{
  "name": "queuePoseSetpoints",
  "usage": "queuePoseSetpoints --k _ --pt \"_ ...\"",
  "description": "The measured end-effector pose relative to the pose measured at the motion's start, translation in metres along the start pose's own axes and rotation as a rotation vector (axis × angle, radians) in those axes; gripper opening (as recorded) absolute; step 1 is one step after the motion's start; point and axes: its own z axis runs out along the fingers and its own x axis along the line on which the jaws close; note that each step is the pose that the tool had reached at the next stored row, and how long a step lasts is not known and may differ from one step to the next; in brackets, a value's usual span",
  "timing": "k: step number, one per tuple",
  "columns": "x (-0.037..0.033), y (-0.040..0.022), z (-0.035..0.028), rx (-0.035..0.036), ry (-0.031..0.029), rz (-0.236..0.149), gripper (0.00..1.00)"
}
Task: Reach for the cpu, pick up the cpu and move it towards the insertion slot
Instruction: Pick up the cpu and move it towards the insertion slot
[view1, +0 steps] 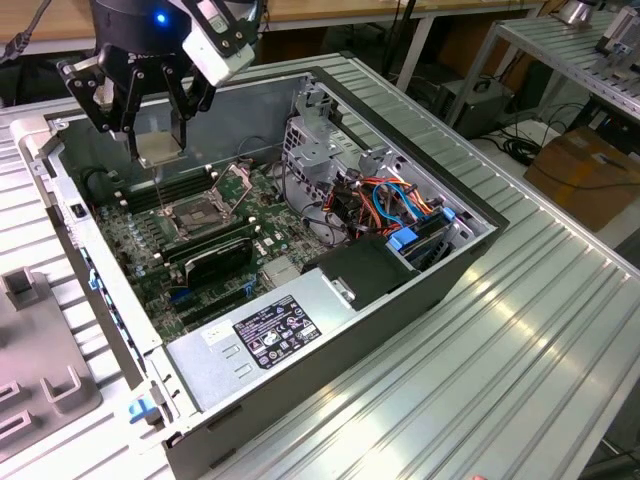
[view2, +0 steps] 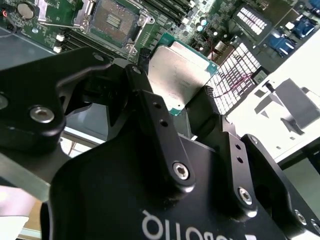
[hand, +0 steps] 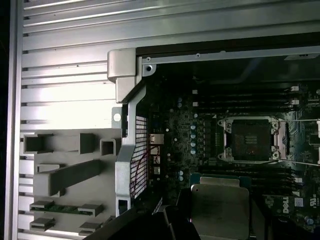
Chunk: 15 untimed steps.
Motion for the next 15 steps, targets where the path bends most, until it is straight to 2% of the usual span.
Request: queuePoseSetpoints --k 15 --pt "-0.0095 0.0148 0.0088 0.0000 -0.0001 0.002 0.55"
